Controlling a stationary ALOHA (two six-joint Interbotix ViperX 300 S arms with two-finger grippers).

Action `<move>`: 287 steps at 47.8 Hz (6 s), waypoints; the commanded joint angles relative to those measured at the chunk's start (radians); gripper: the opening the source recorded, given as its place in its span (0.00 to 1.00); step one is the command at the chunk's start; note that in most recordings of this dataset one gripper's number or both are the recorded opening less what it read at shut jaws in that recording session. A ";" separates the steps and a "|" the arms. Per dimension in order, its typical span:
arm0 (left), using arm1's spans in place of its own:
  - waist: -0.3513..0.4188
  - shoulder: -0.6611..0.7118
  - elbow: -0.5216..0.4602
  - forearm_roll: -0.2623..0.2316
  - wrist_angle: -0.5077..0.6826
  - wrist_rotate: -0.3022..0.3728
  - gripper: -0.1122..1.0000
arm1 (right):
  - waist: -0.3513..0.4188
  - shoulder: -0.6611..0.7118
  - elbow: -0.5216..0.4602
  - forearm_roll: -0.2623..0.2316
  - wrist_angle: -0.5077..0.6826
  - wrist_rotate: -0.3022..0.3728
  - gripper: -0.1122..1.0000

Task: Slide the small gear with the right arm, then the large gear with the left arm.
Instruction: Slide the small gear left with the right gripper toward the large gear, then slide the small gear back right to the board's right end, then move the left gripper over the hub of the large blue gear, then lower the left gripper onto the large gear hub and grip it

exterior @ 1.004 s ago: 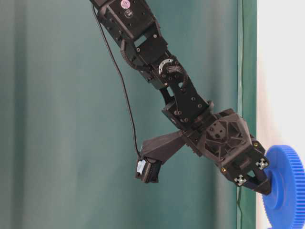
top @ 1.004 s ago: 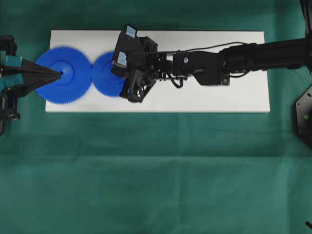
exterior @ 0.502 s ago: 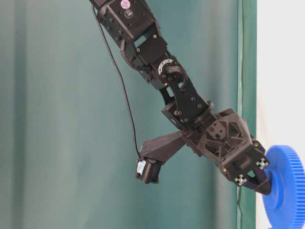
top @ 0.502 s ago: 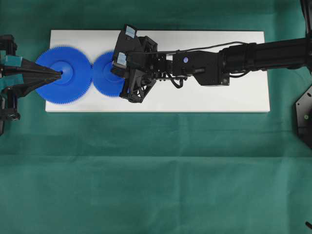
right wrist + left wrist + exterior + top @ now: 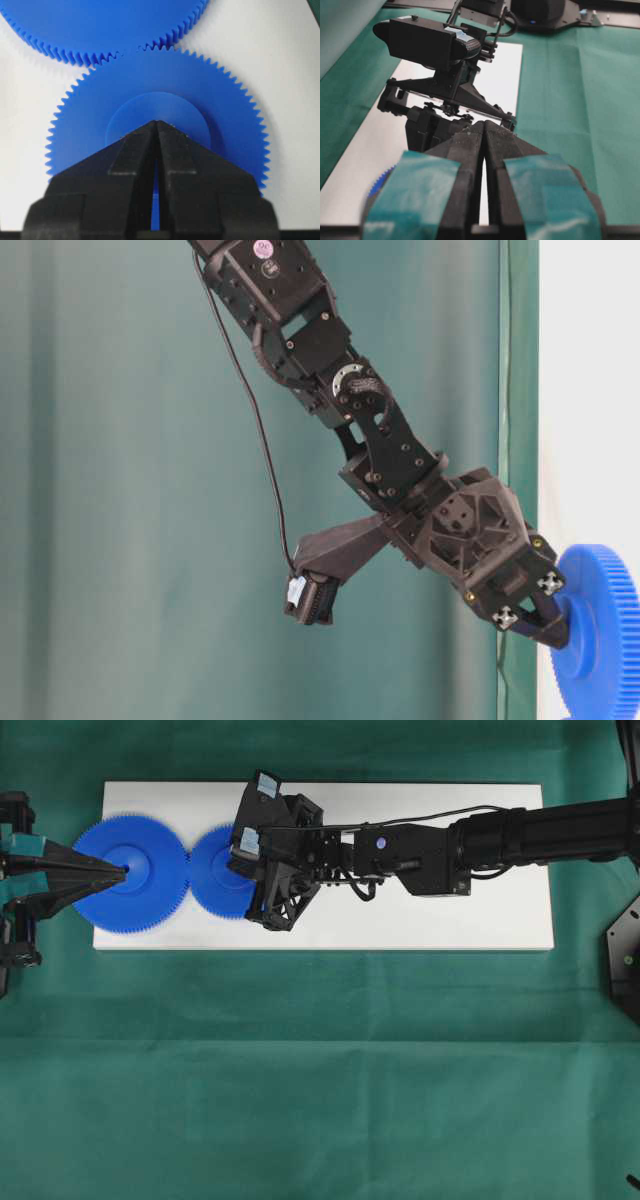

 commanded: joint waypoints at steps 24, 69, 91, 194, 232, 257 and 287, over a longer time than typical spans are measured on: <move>0.003 0.008 -0.025 -0.003 -0.002 0.000 0.10 | 0.012 -0.069 0.121 0.000 0.095 0.006 0.55; 0.003 0.021 -0.021 -0.003 0.020 0.006 0.10 | -0.236 -0.670 1.040 0.012 -0.008 0.341 0.55; 0.003 0.057 -0.028 -0.003 0.020 0.009 0.10 | -0.242 -0.896 1.063 -0.026 0.270 0.434 0.55; 0.186 0.058 -0.031 -0.003 0.186 0.012 0.10 | -0.198 -1.327 1.028 -0.304 -0.094 0.428 0.55; 0.310 0.360 -0.055 -0.003 0.417 0.009 0.10 | -0.179 -1.312 1.031 -0.304 -0.097 0.431 0.55; 0.321 0.483 -0.048 -0.003 0.293 0.011 0.10 | -0.176 -1.308 1.032 -0.304 -0.097 0.433 0.55; 0.321 0.549 -0.052 -0.003 0.287 0.005 0.10 | -0.176 -1.308 1.032 -0.304 -0.094 0.433 0.55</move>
